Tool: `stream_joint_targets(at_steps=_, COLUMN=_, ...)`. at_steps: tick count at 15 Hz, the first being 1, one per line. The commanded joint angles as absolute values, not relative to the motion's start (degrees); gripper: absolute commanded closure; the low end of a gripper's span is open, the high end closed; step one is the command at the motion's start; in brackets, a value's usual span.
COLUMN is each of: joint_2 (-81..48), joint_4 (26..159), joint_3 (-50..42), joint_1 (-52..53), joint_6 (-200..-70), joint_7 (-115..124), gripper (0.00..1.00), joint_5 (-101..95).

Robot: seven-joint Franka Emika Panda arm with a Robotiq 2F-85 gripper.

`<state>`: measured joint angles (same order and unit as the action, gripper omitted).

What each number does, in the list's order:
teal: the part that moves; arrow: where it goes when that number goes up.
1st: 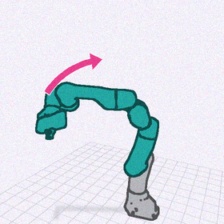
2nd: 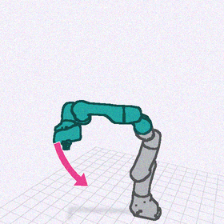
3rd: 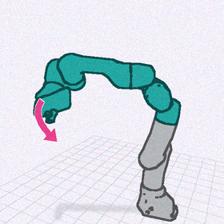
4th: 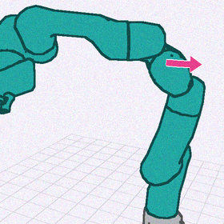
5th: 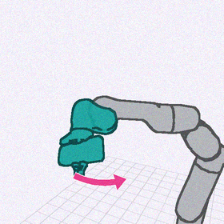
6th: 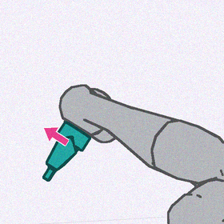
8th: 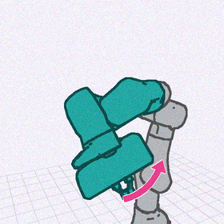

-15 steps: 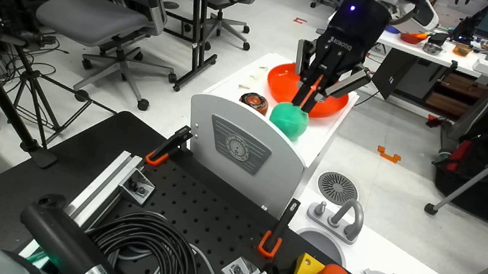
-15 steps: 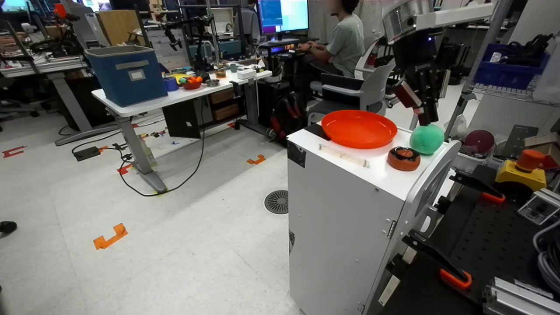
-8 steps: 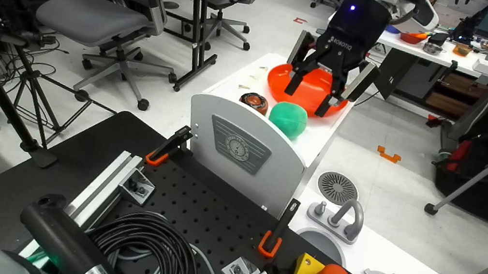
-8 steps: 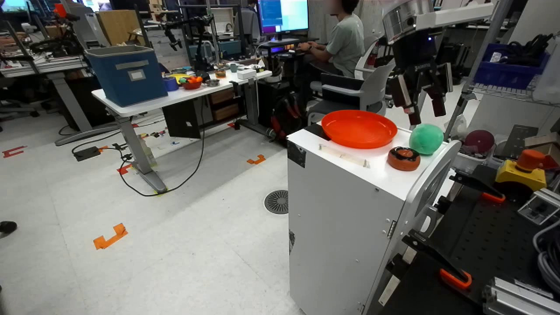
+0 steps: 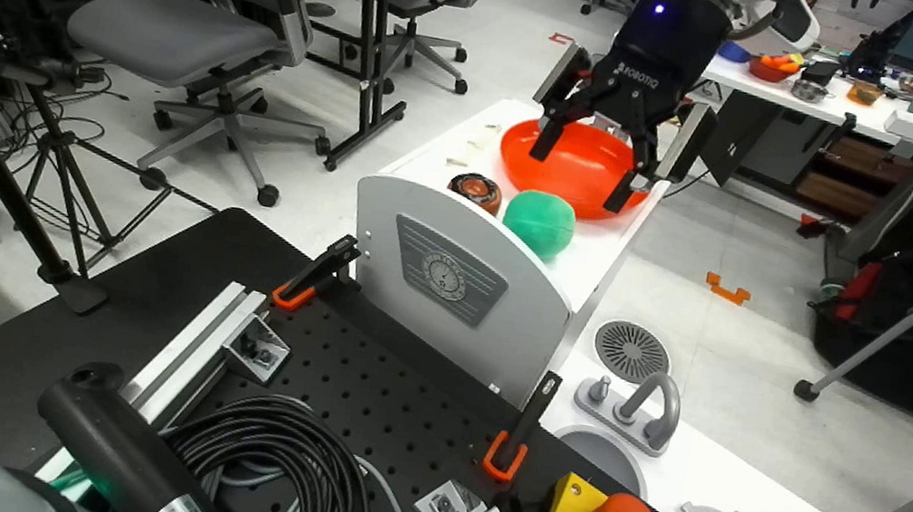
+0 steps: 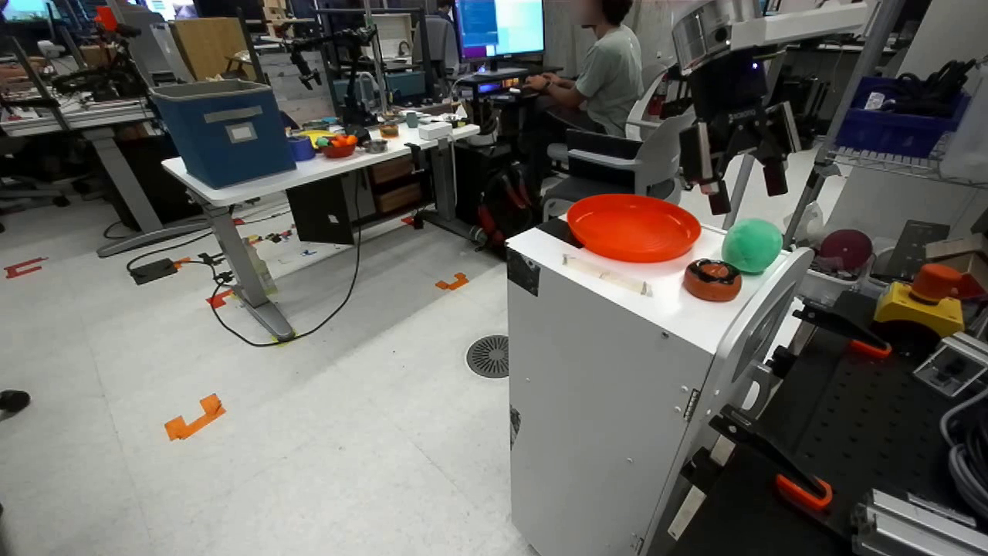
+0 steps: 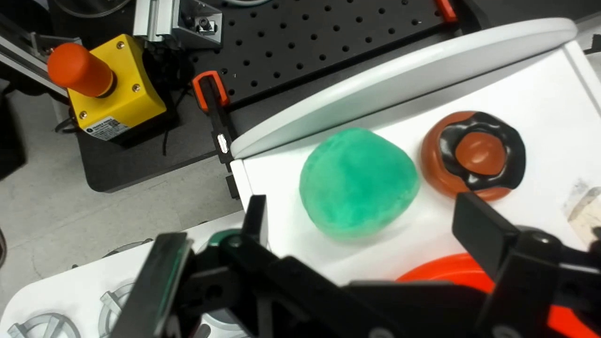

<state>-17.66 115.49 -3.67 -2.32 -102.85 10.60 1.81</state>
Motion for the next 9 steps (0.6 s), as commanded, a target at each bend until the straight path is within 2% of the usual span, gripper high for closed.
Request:
stream_joint_targets(at_steps=1, joint_2=-17.5, joint_4=115.0, joint_3=-3.7, joint_1=-2.6, joint_6=-101.6, joint_7=10.0, gripper=0.00, joint_5=2.5)
stream_joint_targets(at_steps=9, joint_2=-18.9, joint_4=114.7, joint_3=-4.0, joint_1=-2.9, joint_6=-101.3, joint_7=10.0, gripper=0.00, joint_5=2.5)
